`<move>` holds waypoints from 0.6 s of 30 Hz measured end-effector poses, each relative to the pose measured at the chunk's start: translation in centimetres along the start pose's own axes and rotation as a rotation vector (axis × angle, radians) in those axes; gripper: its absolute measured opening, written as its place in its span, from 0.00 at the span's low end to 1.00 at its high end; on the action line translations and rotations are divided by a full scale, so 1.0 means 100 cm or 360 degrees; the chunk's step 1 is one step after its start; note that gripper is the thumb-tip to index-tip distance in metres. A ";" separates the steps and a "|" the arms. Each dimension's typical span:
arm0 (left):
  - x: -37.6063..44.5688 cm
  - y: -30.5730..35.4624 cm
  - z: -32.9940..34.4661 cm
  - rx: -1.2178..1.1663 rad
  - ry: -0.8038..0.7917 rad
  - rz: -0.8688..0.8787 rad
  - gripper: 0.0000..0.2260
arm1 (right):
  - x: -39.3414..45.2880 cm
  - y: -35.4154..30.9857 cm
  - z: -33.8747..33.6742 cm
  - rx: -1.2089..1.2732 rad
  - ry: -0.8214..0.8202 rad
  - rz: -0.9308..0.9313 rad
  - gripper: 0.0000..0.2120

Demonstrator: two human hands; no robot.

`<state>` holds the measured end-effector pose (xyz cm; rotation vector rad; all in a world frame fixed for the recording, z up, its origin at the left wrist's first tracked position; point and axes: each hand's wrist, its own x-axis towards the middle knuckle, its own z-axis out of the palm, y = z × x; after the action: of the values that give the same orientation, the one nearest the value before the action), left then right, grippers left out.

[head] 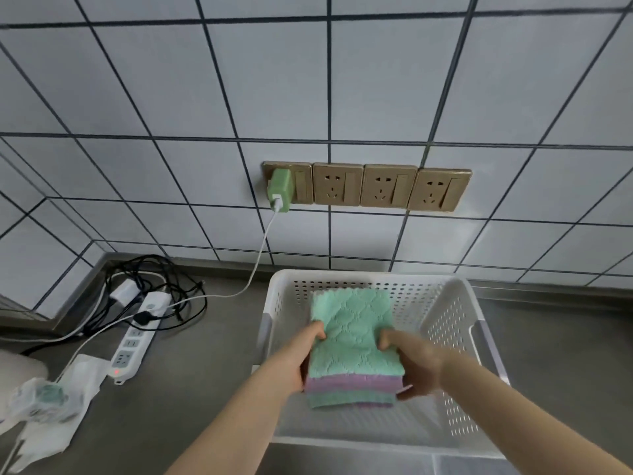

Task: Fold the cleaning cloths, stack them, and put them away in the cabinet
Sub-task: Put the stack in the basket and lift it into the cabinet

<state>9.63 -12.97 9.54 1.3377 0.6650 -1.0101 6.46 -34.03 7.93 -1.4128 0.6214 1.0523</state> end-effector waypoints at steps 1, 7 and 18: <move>0.002 0.000 0.000 0.0057 0.0078 0.0008 0.12 | 0.013 0.002 0.000 0.0026 -0.0010 0.0001 0.36; 0.043 -0.002 -0.013 0.0180 0.0479 0.0032 0.23 | 0.096 0.017 0.002 0.0260 -0.0094 -0.0161 0.39; 0.038 0.001 0.003 0.0573 0.0812 0.0349 0.05 | 0.064 -0.004 0.033 0.0228 0.0201 -0.0100 0.34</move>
<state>11.40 -14.10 6.34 1.9730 0.7107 -0.6260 8.89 -29.41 2.91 -1.3714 0.7249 0.8569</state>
